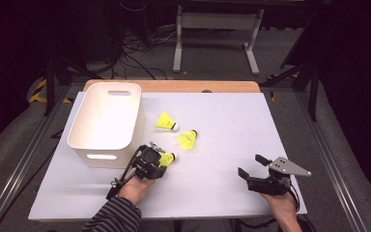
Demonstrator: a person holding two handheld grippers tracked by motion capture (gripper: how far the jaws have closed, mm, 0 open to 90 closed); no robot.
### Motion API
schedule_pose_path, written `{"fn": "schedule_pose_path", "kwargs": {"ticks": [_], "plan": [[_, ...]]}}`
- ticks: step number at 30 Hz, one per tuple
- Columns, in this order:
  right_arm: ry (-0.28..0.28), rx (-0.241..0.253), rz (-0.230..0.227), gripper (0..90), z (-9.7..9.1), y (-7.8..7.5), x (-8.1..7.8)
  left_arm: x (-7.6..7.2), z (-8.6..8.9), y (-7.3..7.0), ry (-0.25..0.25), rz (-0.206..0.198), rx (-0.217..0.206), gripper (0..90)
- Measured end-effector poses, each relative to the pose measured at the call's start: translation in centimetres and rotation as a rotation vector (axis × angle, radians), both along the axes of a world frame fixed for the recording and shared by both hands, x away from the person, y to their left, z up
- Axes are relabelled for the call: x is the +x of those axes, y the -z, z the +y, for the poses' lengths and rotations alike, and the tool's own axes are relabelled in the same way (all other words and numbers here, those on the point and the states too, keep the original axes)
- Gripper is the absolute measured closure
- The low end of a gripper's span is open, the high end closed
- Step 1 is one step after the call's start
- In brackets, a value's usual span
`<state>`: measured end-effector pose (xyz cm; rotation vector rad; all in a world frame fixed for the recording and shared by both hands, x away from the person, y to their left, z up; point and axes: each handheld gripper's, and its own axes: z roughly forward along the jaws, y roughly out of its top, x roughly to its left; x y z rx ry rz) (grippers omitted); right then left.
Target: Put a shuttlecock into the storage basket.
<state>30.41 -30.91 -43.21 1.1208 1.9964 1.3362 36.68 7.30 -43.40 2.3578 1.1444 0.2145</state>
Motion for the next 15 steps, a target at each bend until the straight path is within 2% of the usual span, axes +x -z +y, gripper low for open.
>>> {"fn": "schedule_pose_path", "kwargs": {"ticks": [15], "plan": [[-0.004, -0.001, 0.006, 14.8, 0.06, 0.04, 0.04, 0.39, -0.32, 0.07, 0.005, -0.002, 0.023, 83.1]]}}
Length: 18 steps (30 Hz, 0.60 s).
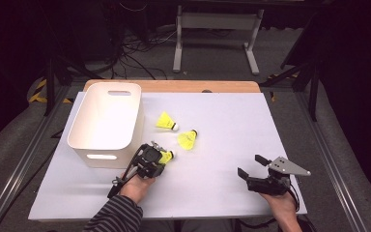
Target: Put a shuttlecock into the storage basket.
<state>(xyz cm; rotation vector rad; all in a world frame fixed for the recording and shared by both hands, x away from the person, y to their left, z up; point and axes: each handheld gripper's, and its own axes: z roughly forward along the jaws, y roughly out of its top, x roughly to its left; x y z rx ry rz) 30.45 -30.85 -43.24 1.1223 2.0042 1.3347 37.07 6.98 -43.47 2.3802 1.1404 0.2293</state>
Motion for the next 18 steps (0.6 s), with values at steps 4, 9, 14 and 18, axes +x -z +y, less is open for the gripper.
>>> {"fn": "schedule_pose_path", "kwargs": {"ticks": [4, 9, 14, 18], "plan": [[-0.001, -0.001, 0.0, 14.8, 0.0, 0.01, 0.02, 0.12, -0.04, -0.1, 0.007, -0.006, 0.006, 86.8], [-0.002, 0.0, 0.0, 14.8, 0.01, 0.01, 0.02, 0.2, -0.09, -0.26, 0.02, -0.009, 0.012, 88.5], [-0.004, -0.004, 0.003, 14.8, 0.06, 0.05, 0.05, 0.2, -0.04, -0.46, 0.025, -0.005, 0.01, 88.8], [-0.006, -0.006, 0.004, 14.7, 0.11, 0.04, 0.07, 0.24, 0.0, -0.59, 0.032, 0.001, 0.004, 89.0]]}}
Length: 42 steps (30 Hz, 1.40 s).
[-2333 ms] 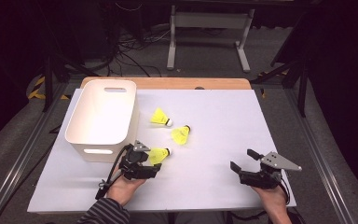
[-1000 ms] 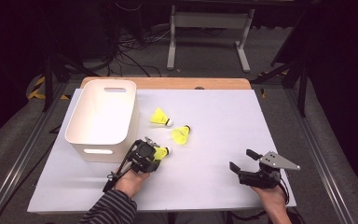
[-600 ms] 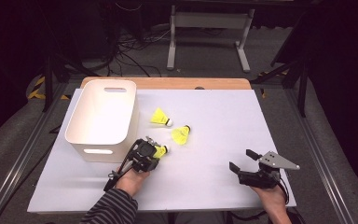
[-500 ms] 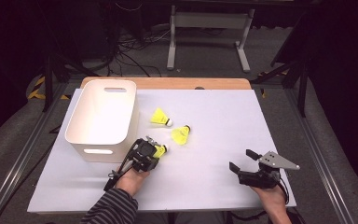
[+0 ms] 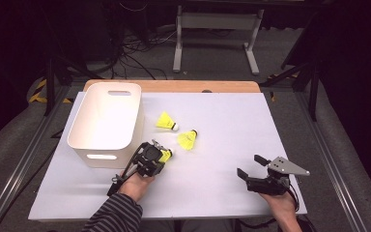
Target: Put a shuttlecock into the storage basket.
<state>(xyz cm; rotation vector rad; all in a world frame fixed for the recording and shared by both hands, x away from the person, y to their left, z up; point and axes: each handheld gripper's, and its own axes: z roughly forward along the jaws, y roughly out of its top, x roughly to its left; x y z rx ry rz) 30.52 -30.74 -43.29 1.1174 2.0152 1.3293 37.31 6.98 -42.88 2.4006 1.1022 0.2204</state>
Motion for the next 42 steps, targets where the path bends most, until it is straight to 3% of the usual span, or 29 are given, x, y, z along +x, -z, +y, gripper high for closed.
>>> {"fn": "schedule_pose_path", "kwargs": {"ticks": [21, 35, 42], "plan": [[-0.003, 0.003, 0.002, 14.7, 0.0, 0.0, 0.1, -0.1, -0.5, -1.6, 0.049, 0.025, -0.017, 89.8], [-0.004, 0.002, 0.002, 14.7, 0.1, 0.0, 0.1, 1.3, -2.1, -2.8, 0.021, 0.034, -0.027, 89.9], [-0.005, 0.003, 0.003, 14.7, 0.1, 0.0, 0.1, 1.5, -2.6, -3.7, 0.023, 0.019, -0.025, 89.9]]}}
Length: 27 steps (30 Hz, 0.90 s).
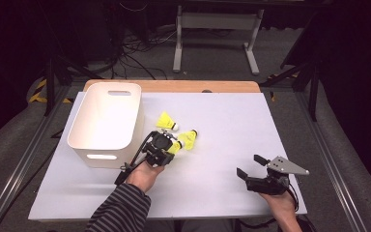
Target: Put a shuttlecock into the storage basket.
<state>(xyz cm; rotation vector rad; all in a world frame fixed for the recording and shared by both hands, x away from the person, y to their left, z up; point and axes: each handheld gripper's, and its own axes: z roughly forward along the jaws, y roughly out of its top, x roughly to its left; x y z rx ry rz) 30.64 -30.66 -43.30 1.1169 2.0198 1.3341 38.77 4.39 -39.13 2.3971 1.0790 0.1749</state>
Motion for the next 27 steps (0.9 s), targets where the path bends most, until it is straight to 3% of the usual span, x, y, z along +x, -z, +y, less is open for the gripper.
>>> {"fn": "schedule_pose_path", "kwargs": {"ticks": [15, 27], "plan": [[-0.003, 0.0, -0.001, 14.7, 0.0, 0.0, 0.0, 0.8, -0.7, -2.3, -0.004, -0.015, -0.005, 89.8], [-0.001, 0.003, -0.002, 14.7, 0.0, 0.0, 0.0, 1.7, -0.9, -3.5, 0.004, 0.005, 0.011, 89.8]]}}
